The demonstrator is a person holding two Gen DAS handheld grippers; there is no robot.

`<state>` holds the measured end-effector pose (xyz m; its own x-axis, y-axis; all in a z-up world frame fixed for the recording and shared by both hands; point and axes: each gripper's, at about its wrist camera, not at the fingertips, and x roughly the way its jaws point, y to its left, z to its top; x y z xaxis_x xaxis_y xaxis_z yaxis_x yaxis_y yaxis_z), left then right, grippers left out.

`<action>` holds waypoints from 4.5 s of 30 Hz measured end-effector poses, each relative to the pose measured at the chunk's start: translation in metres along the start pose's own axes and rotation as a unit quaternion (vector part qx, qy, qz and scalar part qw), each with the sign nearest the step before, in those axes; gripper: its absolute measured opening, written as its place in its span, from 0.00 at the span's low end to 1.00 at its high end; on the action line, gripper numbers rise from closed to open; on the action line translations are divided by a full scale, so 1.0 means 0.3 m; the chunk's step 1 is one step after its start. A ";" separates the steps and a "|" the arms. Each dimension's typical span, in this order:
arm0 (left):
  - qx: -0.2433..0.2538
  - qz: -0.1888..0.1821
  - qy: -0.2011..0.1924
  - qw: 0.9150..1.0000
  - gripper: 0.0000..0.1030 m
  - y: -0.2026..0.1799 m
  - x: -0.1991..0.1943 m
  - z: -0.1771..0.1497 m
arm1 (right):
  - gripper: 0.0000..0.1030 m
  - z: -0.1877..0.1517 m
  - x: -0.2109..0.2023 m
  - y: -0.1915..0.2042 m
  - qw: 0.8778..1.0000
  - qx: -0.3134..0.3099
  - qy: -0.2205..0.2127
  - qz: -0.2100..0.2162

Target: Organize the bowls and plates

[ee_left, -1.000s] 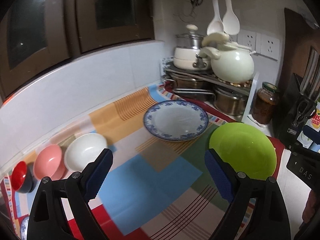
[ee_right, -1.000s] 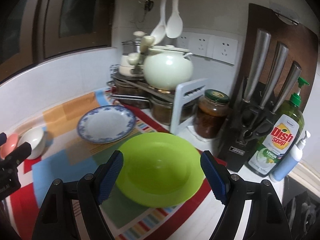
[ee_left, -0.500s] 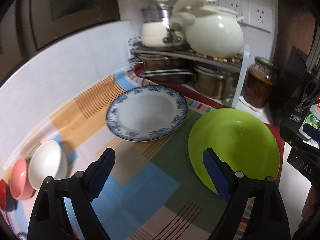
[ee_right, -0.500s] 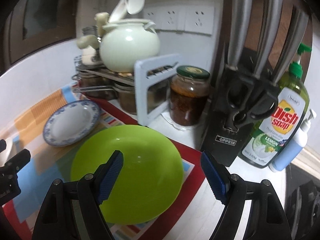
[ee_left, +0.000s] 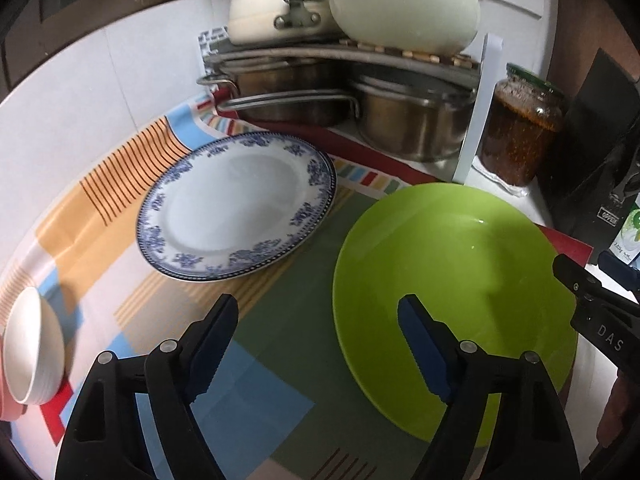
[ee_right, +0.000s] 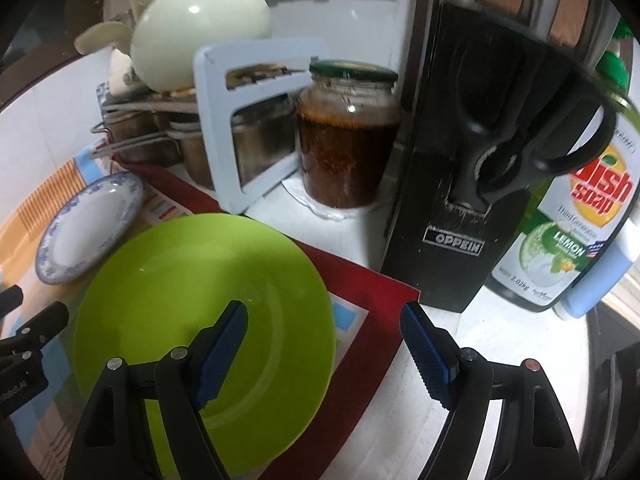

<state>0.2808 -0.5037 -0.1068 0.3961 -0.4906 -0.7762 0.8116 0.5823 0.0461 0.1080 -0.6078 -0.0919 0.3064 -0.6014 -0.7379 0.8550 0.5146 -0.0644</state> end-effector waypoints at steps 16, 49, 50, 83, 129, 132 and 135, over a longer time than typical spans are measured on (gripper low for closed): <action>-0.001 -0.029 0.029 0.999 0.61 -0.027 0.099 0.011 | 0.61 -0.024 0.126 -0.013 0.998 0.017 0.047 0.024; -0.023 -0.055 0.042 0.997 0.37 -0.009 0.093 0.012 | 0.39 -0.012 0.119 0.024 0.996 0.004 0.067 0.052; -0.025 -0.054 0.041 0.997 0.37 -0.006 0.084 0.010 | 0.39 -0.011 0.113 0.026 0.996 0.003 0.066 0.053; -0.111 0.020 -0.024 0.993 0.37 0.254 -0.371 -0.206 | 0.39 -0.059 -0.275 0.243 0.989 -0.081 0.005 0.125; -0.261 0.157 -0.048 0.951 0.37 0.819 -0.897 -0.777 | 0.39 -0.381 -0.769 0.835 0.937 -0.231 -0.031 0.262; -0.274 0.166 -0.047 0.946 0.37 0.858 -0.924 -0.826 | 0.39 -0.407 -0.795 0.883 0.931 -0.242 -0.031 0.272; -0.284 0.174 -0.045 0.942 0.37 0.896 -0.945 -0.865 | 0.39 -0.433 -0.817 0.931 0.925 -0.253 -0.030 0.281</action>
<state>0.2753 -0.0399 -0.0376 0.6509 -0.2439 -0.7189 0.2757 0.9583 -0.0754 0.2173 -0.2373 -0.0164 0.6787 -0.1780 -0.7126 0.2529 0.9675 -0.0007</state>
